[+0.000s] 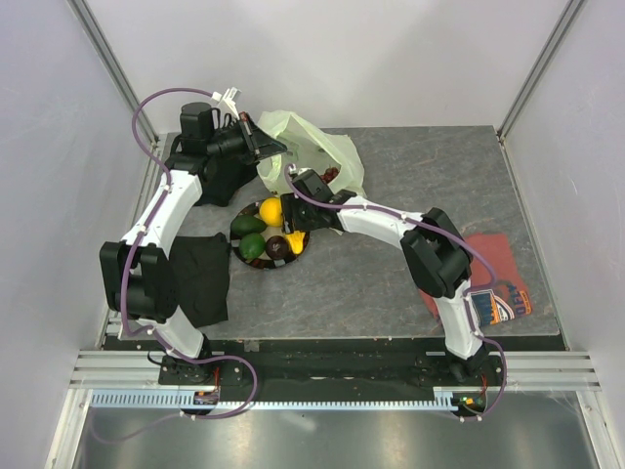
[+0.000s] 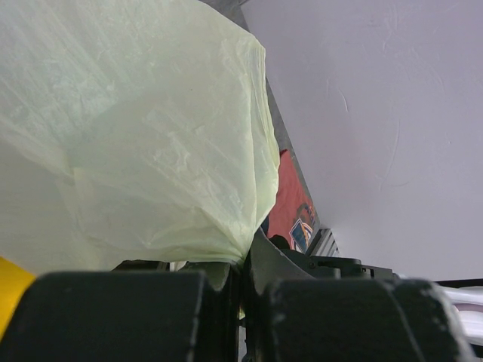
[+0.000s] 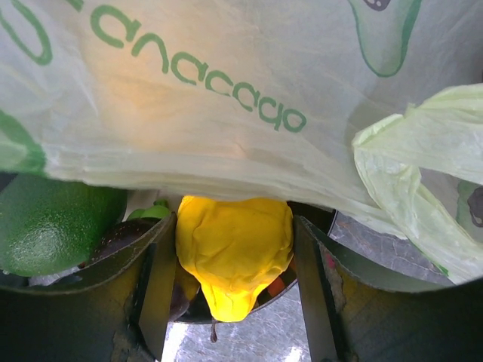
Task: Place the fruits into the plastic bag
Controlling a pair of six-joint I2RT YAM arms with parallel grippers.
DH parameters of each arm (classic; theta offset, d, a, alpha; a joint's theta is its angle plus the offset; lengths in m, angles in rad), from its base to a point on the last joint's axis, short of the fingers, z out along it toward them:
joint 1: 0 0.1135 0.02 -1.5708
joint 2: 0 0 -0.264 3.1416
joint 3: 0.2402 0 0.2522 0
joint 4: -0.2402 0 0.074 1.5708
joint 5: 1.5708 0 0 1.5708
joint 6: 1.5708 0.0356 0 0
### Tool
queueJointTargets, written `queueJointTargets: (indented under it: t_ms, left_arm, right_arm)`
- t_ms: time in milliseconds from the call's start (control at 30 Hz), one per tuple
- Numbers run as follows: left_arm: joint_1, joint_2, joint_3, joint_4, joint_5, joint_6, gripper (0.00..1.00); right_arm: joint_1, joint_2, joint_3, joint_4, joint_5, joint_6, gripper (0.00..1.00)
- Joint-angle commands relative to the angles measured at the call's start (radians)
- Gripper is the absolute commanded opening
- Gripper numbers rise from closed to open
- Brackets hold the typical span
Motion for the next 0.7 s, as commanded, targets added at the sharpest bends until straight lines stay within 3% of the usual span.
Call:
queueJointTargets:
  t_ms: [0, 167, 400, 667]
  left_arm:
    - [0.0, -0.027, 0.024, 0.015, 0.003, 0.031, 0.02]
    - [0.0, -0.027, 0.027, 0.013, 0.005, 0.031, 0.02]
    - [0.0, -0.019, 0.027, 0.015, 0.006, 0.03, 0.02]
    - [0.0, -0.024, 0.019, 0.015, 0.009, 0.024, 0.02]
  right_arm:
    - [-0.008, -0.105, -0.052, 0.05, -0.006, -0.013, 0.32]
    - [-0.008, -0.221, -0.176, 0.173, -0.015, -0.05, 0.28]
    - [-0.014, -0.342, -0.27, 0.216, -0.06, -0.096, 0.27]
    - [-0.156, -0.421, -0.273, 0.374, -0.163, 0.157, 0.25]
